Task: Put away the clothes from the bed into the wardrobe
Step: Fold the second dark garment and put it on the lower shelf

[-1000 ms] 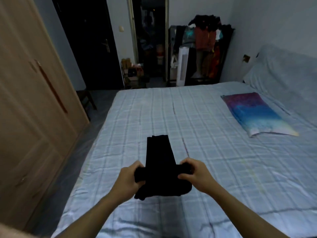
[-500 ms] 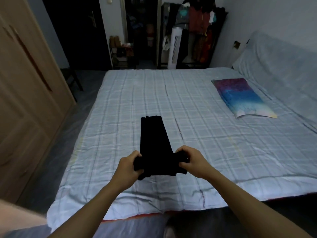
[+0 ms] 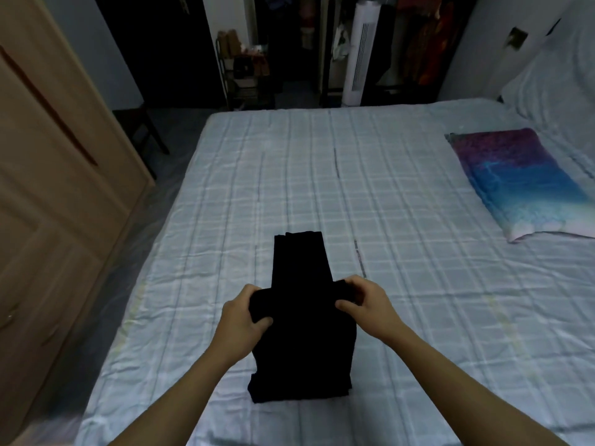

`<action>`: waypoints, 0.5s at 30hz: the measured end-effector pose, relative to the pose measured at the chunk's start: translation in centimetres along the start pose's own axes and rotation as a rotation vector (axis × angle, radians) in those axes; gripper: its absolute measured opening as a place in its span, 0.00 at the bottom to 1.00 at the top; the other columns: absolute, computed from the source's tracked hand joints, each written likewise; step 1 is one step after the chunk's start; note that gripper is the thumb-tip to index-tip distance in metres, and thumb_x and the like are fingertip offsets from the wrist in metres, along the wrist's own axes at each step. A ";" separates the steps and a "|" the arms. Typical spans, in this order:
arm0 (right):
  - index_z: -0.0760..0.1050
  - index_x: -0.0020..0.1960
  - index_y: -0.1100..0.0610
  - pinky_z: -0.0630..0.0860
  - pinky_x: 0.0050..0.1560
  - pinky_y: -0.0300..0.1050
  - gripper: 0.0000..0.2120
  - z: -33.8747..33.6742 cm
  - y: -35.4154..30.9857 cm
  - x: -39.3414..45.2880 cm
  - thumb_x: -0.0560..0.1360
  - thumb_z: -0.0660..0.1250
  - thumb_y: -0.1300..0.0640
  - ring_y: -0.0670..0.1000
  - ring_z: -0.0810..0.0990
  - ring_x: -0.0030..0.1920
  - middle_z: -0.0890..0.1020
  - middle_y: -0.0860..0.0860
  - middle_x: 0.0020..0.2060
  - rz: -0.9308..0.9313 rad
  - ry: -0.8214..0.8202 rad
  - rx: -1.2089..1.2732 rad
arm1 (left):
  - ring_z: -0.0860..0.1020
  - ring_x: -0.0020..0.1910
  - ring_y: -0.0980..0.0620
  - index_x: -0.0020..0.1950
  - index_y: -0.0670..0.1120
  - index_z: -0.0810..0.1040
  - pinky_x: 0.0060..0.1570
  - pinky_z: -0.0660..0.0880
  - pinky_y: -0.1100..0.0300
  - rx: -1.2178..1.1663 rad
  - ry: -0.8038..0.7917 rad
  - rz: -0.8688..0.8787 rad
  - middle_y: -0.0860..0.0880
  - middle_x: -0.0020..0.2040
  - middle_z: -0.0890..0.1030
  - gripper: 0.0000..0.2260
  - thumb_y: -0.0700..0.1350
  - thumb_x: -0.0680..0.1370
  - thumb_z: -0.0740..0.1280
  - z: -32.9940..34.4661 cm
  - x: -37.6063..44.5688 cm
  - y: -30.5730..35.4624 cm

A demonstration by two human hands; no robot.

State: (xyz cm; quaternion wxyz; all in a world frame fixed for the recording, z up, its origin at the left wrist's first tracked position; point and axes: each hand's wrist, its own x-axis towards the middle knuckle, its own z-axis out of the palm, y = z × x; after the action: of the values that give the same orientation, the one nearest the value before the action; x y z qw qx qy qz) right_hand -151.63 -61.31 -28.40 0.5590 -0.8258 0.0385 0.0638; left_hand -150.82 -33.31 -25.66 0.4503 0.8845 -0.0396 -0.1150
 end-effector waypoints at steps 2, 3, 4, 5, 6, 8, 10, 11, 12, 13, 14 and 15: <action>0.80 0.54 0.56 0.80 0.53 0.56 0.12 -0.6 0.2 3.6 0.72 0.75 0.63 0.55 0.84 0.47 0.85 0.53 0.45 0.041 0.030 0.005 | 0.81 0.39 0.60 0.51 0.47 0.74 0.35 0.75 0.68 -0.015 -0.003 -0.023 0.50 0.41 0.81 0.14 0.35 0.72 0.74 -0.2 3.7 0.2; 0.81 0.53 0.56 0.79 0.53 0.57 0.12 -0.7 0.4 5.3 0.71 0.76 0.63 0.56 0.84 0.47 0.85 0.54 0.44 0.060 0.042 0.003 | 0.81 0.40 0.60 0.51 0.46 0.74 0.36 0.75 0.68 -0.020 -0.008 -0.034 0.50 0.42 0.82 0.14 0.35 0.72 0.74 -0.2 5.5 0.2; 0.81 0.53 0.55 0.79 0.53 0.57 0.12 -0.8 0.7 7.2 0.71 0.76 0.63 0.56 0.84 0.46 0.85 0.54 0.44 0.074 0.050 0.002 | 0.81 0.40 0.61 0.51 0.46 0.74 0.36 0.75 0.68 -0.021 -0.017 -0.042 0.50 0.42 0.82 0.13 0.35 0.72 0.74 -0.3 7.3 0.1; 0.81 0.52 0.54 0.80 0.53 0.57 0.12 -0.8 1.1 9.0 0.71 0.76 0.62 0.56 0.84 0.46 0.85 0.53 0.44 0.081 0.056 -0.003 | 0.81 0.41 0.61 0.52 0.46 0.74 0.36 0.75 0.68 -0.022 -0.025 -0.046 0.51 0.42 0.81 0.13 0.35 0.73 0.74 -0.3 9.1 0.0; 0.81 0.52 0.53 0.80 0.53 0.57 0.12 -0.7 1.4 10.7 0.71 0.76 0.62 0.55 0.84 0.46 0.85 0.52 0.44 0.088 0.061 -0.014 | 0.81 0.41 0.62 0.52 0.47 0.73 0.37 0.75 0.69 -0.028 -0.029 -0.047 0.51 0.43 0.81 0.14 0.35 0.73 0.73 -0.2 11.0 -0.2; 0.81 0.52 0.52 0.80 0.53 0.57 0.12 -0.6 2.3 14.2 0.70 0.76 0.61 0.54 0.84 0.46 0.85 0.51 0.44 0.102 0.073 -0.031 | 0.81 0.42 0.63 0.52 0.49 0.73 0.38 0.75 0.69 -0.038 -0.033 -0.051 0.52 0.43 0.82 0.14 0.35 0.73 0.73 0.0 14.8 -1.0; 0.81 0.52 0.54 0.79 0.52 0.56 0.11 -0.5 3.1 17.8 0.71 0.76 0.61 0.53 0.83 0.45 0.84 0.51 0.44 0.133 0.084 -0.060 | 0.80 0.43 0.63 0.52 0.50 0.73 0.40 0.75 0.70 -0.030 -0.038 -0.063 0.53 0.45 0.82 0.15 0.35 0.73 0.73 0.4 18.6 -2.0; 0.81 0.51 0.53 0.80 0.52 0.55 0.11 -0.4 3.4 19.5 0.71 0.76 0.61 0.52 0.83 0.45 0.84 0.49 0.44 0.152 0.075 -0.083 | 0.80 0.42 0.63 0.52 0.50 0.73 0.40 0.75 0.71 -0.021 -0.051 -0.071 0.53 0.45 0.81 0.15 0.35 0.74 0.73 0.7 20.5 -2.6; 0.80 0.51 0.52 0.80 0.52 0.52 0.11 -0.4 3.8 21.2 0.71 0.76 0.60 0.50 0.83 0.45 0.84 0.48 0.44 0.173 0.058 -0.110 | 0.80 0.42 0.61 0.51 0.49 0.72 0.39 0.75 0.71 -0.005 -0.077 -0.082 0.52 0.45 0.81 0.15 0.35 0.74 0.73 1.1 22.2 -3.3; 0.80 0.50 0.50 0.80 0.52 0.50 0.11 -0.4 4.2 23.0 0.71 0.76 0.60 0.49 0.83 0.45 0.84 0.46 0.44 0.190 0.035 -0.134 | 0.80 0.42 0.60 0.51 0.49 0.71 0.39 0.74 0.71 0.012 -0.107 -0.094 0.52 0.44 0.80 0.14 0.35 0.74 0.72 1.4 24.0 -3.9; 0.79 0.50 0.50 0.80 0.51 0.49 0.10 -0.3 4.8 24.7 0.71 0.76 0.59 0.48 0.83 0.45 0.84 0.46 0.45 0.207 0.016 -0.152 | 0.79 0.42 0.59 0.52 0.48 0.71 0.38 0.73 0.72 0.027 -0.131 -0.105 0.52 0.44 0.80 0.14 0.35 0.74 0.72 1.8 25.7 -4.5; 0.80 0.50 0.50 0.80 0.50 0.49 0.10 -0.1 5.5 26.3 0.71 0.75 0.59 0.49 0.83 0.44 0.84 0.47 0.45 0.223 0.007 -0.162 | 0.79 0.42 0.59 0.52 0.47 0.70 0.38 0.73 0.72 0.039 -0.148 -0.115 0.52 0.44 0.79 0.14 0.35 0.74 0.72 2.1 27.5 -5.2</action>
State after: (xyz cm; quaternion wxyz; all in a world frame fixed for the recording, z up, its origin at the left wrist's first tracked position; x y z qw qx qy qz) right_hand -126.33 -63.27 -37.34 0.4797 -0.8591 0.1268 0.1258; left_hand -124.80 -36.72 -35.65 0.4215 0.8831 -0.0241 -0.2047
